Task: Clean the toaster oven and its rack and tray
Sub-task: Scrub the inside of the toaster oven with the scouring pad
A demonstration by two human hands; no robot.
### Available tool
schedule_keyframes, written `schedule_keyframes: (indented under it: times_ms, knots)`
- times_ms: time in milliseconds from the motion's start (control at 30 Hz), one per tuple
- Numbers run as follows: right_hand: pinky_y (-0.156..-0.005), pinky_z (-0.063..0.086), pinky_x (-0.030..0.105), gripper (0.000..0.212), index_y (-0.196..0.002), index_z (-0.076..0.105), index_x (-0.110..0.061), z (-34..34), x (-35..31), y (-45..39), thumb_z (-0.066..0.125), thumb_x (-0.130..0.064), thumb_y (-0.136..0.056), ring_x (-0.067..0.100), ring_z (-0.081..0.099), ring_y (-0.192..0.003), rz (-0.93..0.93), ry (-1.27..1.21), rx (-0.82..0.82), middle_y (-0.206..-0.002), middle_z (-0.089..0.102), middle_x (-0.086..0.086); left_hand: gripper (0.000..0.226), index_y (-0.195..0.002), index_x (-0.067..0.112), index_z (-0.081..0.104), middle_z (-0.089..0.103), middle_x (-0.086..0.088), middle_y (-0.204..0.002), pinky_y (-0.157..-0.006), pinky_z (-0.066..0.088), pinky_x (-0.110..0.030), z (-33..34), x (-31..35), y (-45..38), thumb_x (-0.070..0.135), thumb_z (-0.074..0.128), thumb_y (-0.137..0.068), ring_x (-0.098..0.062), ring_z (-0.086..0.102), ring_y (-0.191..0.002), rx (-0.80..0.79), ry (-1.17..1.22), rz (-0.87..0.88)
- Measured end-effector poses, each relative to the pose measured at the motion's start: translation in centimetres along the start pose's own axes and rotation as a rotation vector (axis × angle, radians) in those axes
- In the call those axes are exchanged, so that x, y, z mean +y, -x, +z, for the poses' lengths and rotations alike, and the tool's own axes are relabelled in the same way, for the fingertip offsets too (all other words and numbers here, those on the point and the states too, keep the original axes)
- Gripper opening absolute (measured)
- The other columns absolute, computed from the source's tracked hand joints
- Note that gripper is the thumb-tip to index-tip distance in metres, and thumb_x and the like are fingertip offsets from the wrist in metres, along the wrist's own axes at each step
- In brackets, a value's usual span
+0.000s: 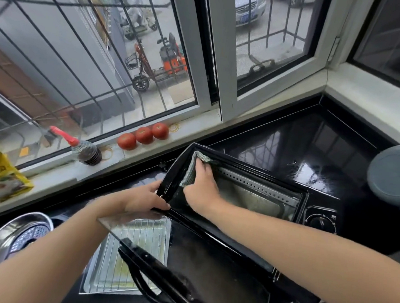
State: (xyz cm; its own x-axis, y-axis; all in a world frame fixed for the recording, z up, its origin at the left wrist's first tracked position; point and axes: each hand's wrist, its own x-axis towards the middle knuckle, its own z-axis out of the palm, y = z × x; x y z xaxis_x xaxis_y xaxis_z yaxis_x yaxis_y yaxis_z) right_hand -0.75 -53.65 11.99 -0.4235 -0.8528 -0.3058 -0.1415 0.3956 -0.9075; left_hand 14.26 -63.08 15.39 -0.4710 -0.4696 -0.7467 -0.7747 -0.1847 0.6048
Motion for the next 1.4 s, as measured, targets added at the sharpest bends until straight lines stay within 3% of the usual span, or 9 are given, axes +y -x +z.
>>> schedule_keyframes:
  times_ms: [67,300,600,667,833,1000,1100,1200,1400]
  knots:
    - [-0.119,0.021,0.034,0.076,-0.156,0.02,-0.022,-0.7,0.1,-0.9,0.048,-0.009,-0.087,0.027,0.022,-0.147,0.134,0.022,-0.105,-0.163,0.012,0.005,0.054,-0.136,0.026,0.057,0.07,-0.018,-0.127,-0.096,0.059,-0.039,0.0,0.3,-0.2,-0.009,0.062,-0.095,-0.031,0.071,-0.114,0.001,0.018,0.002]
    - [-0.109,0.041,0.035,0.058,-0.131,0.06,-0.011,-1.1,0.5,-0.8,0.043,-0.002,-0.076,0.022,0.052,-0.122,0.059,-0.036,0.025,-0.132,0.052,0.001,0.056,-0.135,0.029,0.057,0.073,-0.014,-0.122,-0.079,0.06,-0.027,0.3,0.4,0.0,-0.01,0.06,-0.095,-0.022,0.075,-0.103,-0.001,0.045,-0.012]
    - [-0.073,0.05,0.033,0.019,-0.074,0.063,-0.008,-1.0,0.4,-0.7,0.05,0.005,-0.081,0.023,0.057,-0.079,0.282,-0.256,0.02,-0.076,0.059,0.004,0.056,-0.136,0.029,0.055,0.072,-0.013,-0.123,-0.088,0.06,-0.031,0.2,0.5,0.3,-0.01,0.059,-0.095,-0.022,0.074,-0.105,-0.011,0.009,-0.016]
    - [-0.064,0.039,0.026,0.009,-0.082,0.057,-0.005,-0.8,0.9,-0.9,0.05,0.0,-0.081,0.023,0.049,-0.075,0.33,-0.172,-0.046,-0.08,0.054,0.007,0.052,-0.134,0.025,0.057,0.072,-0.014,-0.124,-0.087,0.06,-0.032,0.3,0.6,0.3,-0.01,0.059,-0.096,-0.021,0.074,-0.102,0.0,0.01,-0.015]
    - [-0.103,0.037,0.046,0.023,-0.093,0.054,-0.006,-1.1,1.6,-2.1,0.051,0.009,-0.076,0.036,0.05,-0.123,0.476,-0.158,-0.194,-0.139,0.048,0.018,0.047,-0.132,0.017,0.057,0.069,-0.017,-0.128,-0.098,0.057,-0.042,0.4,0.9,0.4,-0.011,0.059,-0.095,-0.026,0.073,-0.108,0.005,0.006,-0.014]
    - [-0.061,0.042,0.021,0.034,-0.123,0.065,-0.004,-1.6,1.5,-2.0,0.049,0.0,-0.093,0.015,0.054,-0.08,0.366,-0.214,-0.104,-0.115,0.064,0.011,0.046,-0.133,0.017,0.054,0.068,-0.021,-0.128,-0.104,0.054,-0.052,0.2,0.9,0.0,-0.007,0.062,-0.094,-0.034,0.069,-0.117,0.02,-0.058,-0.028]
    - [-0.085,0.052,0.034,0.036,-0.125,0.064,-0.005,-1.8,1.9,-2.8,0.052,-0.002,-0.092,0.029,0.061,-0.106,0.355,-0.1,-0.175,-0.123,0.063,0.013,0.046,-0.133,0.018,0.054,0.068,-0.019,-0.128,-0.105,0.054,-0.05,0.3,1.2,0.0,-0.008,0.06,-0.096,-0.033,0.068,-0.118,0.02,-0.055,-0.031]
    - [-0.112,0.035,0.044,0.054,-0.138,0.05,-0.003,-1.9,2.8,-3.2,0.054,0.008,-0.085,0.037,0.037,-0.138,0.448,0.063,-0.286,-0.153,0.036,0.018,0.046,-0.13,0.022,0.058,0.069,-0.016,-0.125,-0.104,0.054,-0.049,0.4,1.4,0.1,-0.01,0.058,-0.096,-0.028,0.071,-0.111,0.005,-0.043,-0.026]
    - [-0.101,0.048,0.039,0.036,-0.129,0.059,-0.003,-1.4,2.8,-3.7,0.05,-0.009,-0.095,0.032,0.056,-0.121,0.329,0.086,-0.183,-0.133,0.058,0.017,0.049,-0.131,0.023,0.056,0.067,-0.017,-0.128,-0.101,0.057,-0.046,0.3,1.1,0.3,-0.01,0.059,-0.095,-0.025,0.071,-0.107,-0.003,-0.022,-0.031]
